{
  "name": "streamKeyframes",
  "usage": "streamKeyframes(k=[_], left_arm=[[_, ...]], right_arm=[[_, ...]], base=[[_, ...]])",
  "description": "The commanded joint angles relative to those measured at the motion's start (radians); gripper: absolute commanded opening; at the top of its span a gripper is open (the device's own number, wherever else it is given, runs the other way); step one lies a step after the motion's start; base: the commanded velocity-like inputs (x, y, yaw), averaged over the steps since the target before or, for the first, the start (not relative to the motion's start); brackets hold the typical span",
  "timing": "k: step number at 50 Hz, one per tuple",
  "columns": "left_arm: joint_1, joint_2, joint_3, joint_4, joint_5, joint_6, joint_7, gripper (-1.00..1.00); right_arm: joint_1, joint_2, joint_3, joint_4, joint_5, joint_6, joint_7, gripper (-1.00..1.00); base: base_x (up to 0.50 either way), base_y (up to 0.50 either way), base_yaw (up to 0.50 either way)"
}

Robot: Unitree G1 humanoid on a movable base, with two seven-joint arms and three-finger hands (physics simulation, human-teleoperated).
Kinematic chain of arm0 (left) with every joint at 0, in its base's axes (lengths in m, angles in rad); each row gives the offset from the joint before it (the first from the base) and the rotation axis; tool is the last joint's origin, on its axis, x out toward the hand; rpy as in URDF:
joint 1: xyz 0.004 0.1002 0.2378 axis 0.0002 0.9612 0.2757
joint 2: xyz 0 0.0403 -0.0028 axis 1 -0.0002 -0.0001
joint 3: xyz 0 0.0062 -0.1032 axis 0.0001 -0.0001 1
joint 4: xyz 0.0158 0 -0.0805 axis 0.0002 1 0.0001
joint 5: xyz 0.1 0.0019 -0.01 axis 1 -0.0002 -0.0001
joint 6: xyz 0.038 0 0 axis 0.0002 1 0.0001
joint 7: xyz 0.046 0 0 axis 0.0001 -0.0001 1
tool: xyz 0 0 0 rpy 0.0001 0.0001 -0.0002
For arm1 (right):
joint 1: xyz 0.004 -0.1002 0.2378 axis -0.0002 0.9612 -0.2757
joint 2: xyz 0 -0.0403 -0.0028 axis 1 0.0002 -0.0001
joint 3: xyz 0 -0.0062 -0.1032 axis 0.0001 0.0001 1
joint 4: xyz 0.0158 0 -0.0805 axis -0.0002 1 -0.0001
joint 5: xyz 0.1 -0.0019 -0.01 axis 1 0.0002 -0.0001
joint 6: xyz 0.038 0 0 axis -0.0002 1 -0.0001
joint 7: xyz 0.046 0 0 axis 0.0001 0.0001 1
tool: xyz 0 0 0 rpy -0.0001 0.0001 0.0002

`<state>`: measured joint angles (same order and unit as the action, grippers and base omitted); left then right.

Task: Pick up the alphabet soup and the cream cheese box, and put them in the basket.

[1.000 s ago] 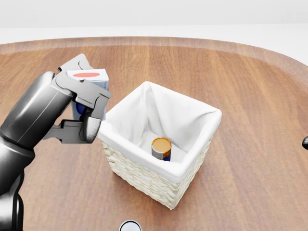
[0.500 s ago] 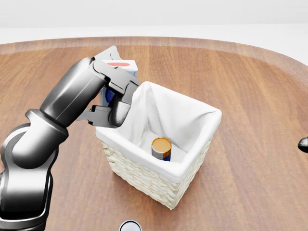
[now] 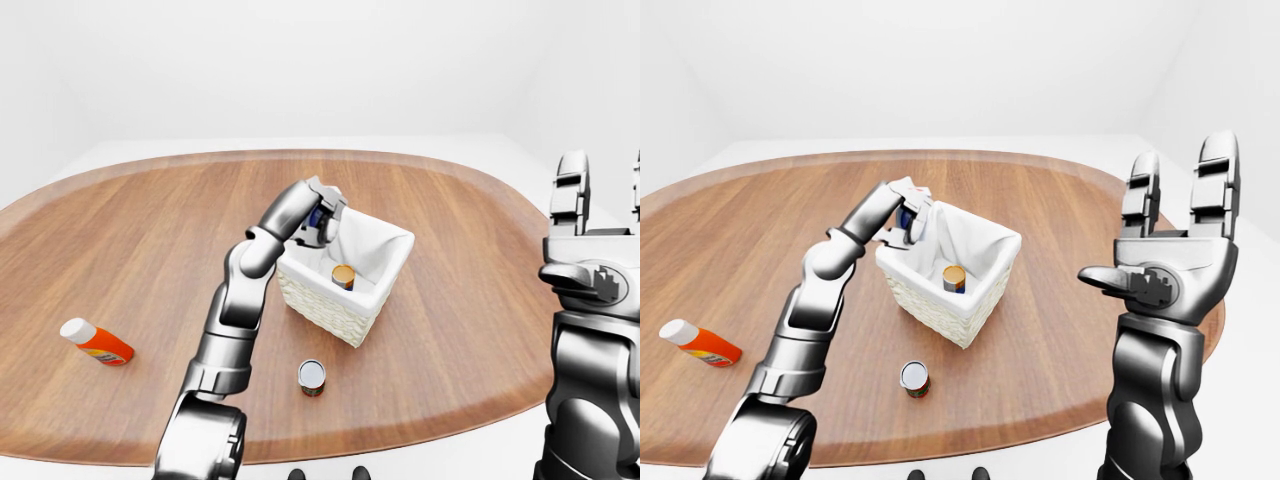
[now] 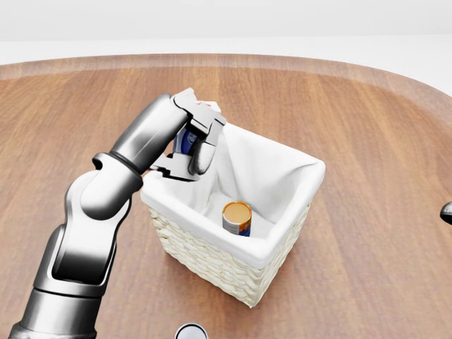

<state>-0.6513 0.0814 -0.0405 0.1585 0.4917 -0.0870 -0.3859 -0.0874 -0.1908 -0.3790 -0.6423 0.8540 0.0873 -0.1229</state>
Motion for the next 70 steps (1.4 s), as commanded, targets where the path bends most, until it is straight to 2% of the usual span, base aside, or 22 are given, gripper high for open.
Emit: streamKeyframes(k=[1, 7, 12, 18, 24, 32, 38, 39, 40, 41, 45, 51, 64, 70], left_arm=[[-0.073, -0.021, -0.006, 0.18, 0.133, 0.0, 0.121, -1.0], [-0.132, -0.016, 0.002, 0.282, 0.136, 0.0, 0.197, -1.0], [-0.143, -0.029, -0.003, 0.312, 0.132, 0.0, 0.234, -1.0], [-0.183, -0.041, -0.014, 0.452, 0.138, 0.0, 0.284, -1.0], [-0.182, -0.057, -0.021, 0.5, 0.13, 0.0, 0.283, -1.0], [-0.139, -0.087, -0.028, 0.467, 0.074, 0.0, 0.209, -1.0], [-0.149, -0.085, -0.028, 0.509, 0.07, 0.0, 0.221, -1.0], [-0.153, -0.078, -0.029, 0.504, 0.101, 0.0, 0.263, -0.4], [-0.155, -0.081, -0.025, 0.497, 0.092, 0.0, 0.267, 0.5], [-0.159, -0.079, -0.02, 0.468, 0.112, 0.0, 0.307, 1.0], [-0.163, -0.076, -0.013, 0.432, 0.105, 0.0, 0.347, 1.0], [-0.172, -0.067, -0.01, 0.404, 0.092, 0.0, 0.367, 1.0], [-0.162, -0.052, -0.002, 0.387, 0.071, 0.0, 0.373, 1.0], [-0.134, -0.04, 0.006, 0.325, 0.049, 0.0, 0.354, 1.0]], right_arm=[[0.0, -0.002, -0.005, -0.006, 0.014, 0.0, -0.007, 1.0], [0.006, -0.001, -0.003, -0.009, 0.015, 0.0, -0.001, 1.0], [0.007, 0.0, -0.003, -0.011, 0.016, 0.0, -0.002, 1.0], [0.009, -0.001, -0.005, -0.01, 0.019, 0.0, 0.001, 1.0], [0.011, -0.001, -0.007, -0.017, 0.025, 0.0, -0.002, 1.0], [0.014, 0.002, -0.003, -0.013, 0.02, 0.0, 0.002, 1.0], [0.016, 0.004, 0.0, -0.012, 0.02, 0.0, 0.005, 1.0], [0.017, 0.005, 0.001, -0.01, 0.018, 0.0, 0.007, 1.0], [0.018, 0.006, 0.003, -0.01, 0.016, 0.0, 0.009, 1.0], [0.02, 0.006, 0.007, -0.012, 0.011, 0.0, 0.012, 1.0], [0.018, 0.008, 0.008, -0.011, 0.004, 0.0, 0.016, 1.0], [0.023, 0.012, 0.014, -0.021, -0.01, 0.0, 0.026, 1.0], [0.027, 0.019, 0.015, -0.029, -0.028, 0.0, 0.043, 1.0], [0.03, 0.022, 0.021, -0.023, -0.046, 0.0, 0.055, 1.0]], base=[[0.0, 0.0, 0.0], [0.0, 0.0, 0.0], [0.0, 0.0, 0.0], [0.0, 0.0, 0.0], [0.0, 0.0, 0.0], [0.0, 0.0, 0.0], [0.0, 0.0, 0.0], [0.0, 0.0, 0.0], [0.0, 0.0, 0.0], [0.0, 0.0, 0.0], [0.0, 0.0, 0.0], [0.0, 0.0, 0.0], [0.0, 0.0, 0.0], [0.0, 0.0, 0.0]])
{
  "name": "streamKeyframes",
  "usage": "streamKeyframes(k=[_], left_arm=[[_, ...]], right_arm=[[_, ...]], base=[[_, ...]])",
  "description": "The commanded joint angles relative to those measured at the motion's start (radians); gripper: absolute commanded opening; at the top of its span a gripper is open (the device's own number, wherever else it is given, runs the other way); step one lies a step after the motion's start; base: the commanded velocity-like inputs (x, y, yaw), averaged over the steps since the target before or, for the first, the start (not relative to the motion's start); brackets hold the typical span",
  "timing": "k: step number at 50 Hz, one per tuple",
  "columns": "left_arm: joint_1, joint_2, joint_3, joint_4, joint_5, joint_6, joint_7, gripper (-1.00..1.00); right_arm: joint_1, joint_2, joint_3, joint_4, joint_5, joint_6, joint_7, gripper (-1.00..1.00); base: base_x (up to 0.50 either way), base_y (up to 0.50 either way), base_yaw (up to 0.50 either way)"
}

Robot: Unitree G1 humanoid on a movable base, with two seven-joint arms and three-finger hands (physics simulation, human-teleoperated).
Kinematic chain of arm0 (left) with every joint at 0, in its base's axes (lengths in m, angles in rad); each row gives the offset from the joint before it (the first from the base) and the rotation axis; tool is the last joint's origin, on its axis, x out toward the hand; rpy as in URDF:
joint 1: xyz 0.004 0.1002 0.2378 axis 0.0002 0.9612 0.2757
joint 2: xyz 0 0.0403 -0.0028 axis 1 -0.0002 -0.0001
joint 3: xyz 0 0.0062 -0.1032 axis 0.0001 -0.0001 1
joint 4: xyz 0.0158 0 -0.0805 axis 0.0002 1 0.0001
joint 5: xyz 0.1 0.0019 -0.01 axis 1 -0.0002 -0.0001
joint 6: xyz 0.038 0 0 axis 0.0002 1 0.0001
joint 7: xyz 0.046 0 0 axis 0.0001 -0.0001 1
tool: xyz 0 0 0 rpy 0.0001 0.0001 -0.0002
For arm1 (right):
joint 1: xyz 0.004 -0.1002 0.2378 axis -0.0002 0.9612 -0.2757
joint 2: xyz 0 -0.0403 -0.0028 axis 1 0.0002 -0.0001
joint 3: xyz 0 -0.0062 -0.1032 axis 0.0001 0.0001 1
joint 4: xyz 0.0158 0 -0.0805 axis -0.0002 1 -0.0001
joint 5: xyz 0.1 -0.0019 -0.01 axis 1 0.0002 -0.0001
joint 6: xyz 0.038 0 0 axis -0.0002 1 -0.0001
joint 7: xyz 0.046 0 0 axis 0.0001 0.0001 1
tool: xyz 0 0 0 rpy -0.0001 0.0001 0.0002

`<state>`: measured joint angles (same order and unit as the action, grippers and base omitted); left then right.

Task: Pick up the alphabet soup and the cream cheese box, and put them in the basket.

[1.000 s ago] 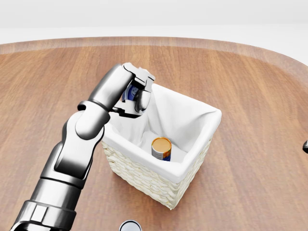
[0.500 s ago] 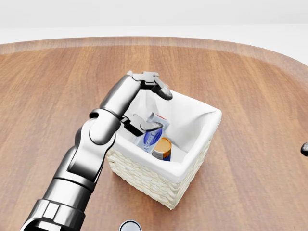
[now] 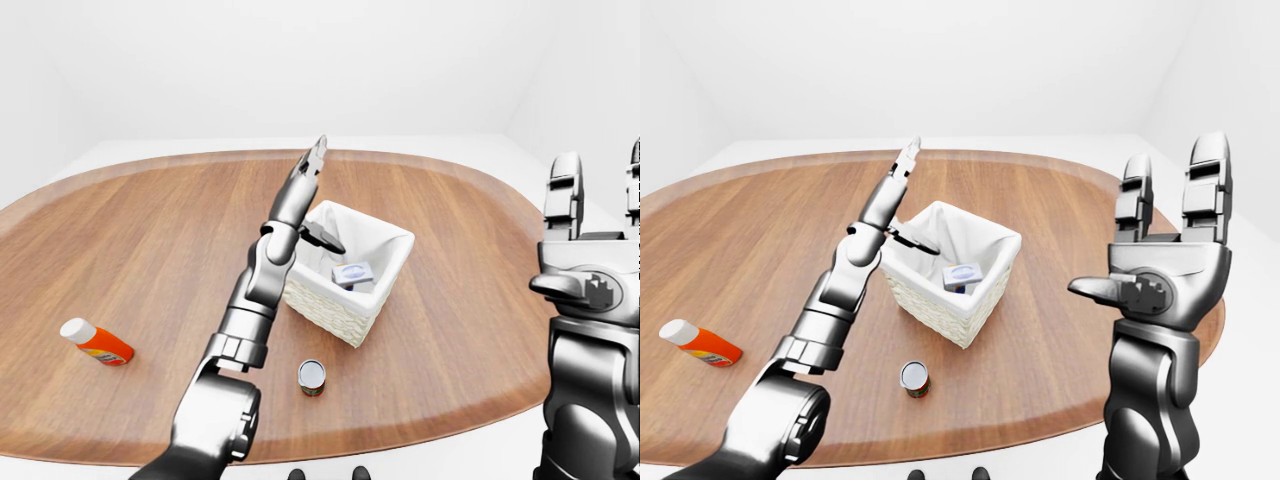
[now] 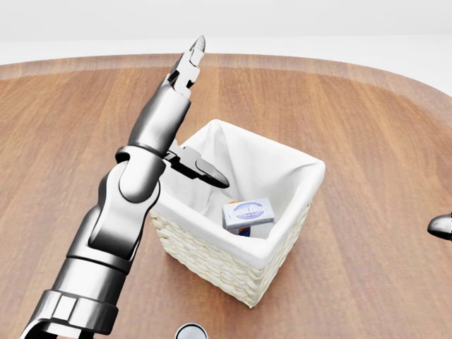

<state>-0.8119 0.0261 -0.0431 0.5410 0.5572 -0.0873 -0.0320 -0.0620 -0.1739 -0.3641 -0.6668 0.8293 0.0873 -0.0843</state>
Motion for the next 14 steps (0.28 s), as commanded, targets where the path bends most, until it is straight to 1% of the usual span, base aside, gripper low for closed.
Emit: streamKeyframes(k=[1, 7, 14], left_arm=[[0.038, 0.016, 0.008, -0.063, -0.017, 0.0, -0.001, 1.0], [0.088, 0.029, 0.016, -0.106, -0.028, 0.0, -0.012, 1.0], [0.144, 0.05, 0.036, -0.178, -0.066, 0.0, -0.029, 1.0]], right_arm=[[0.005, 0.006, 0.005, 0.0, -0.023, 0.0, 0.017, 1.0], [0.004, 0.008, 0.002, -0.005, -0.025, 0.0, 0.017, 1.0], [0.005, 0.011, 0.009, -0.001, -0.044, 0.0, 0.024, 1.0]], base=[[0.0, 0.0, 0.0], [0.0, 0.0, 0.0], [0.0, 0.0, 0.0]])
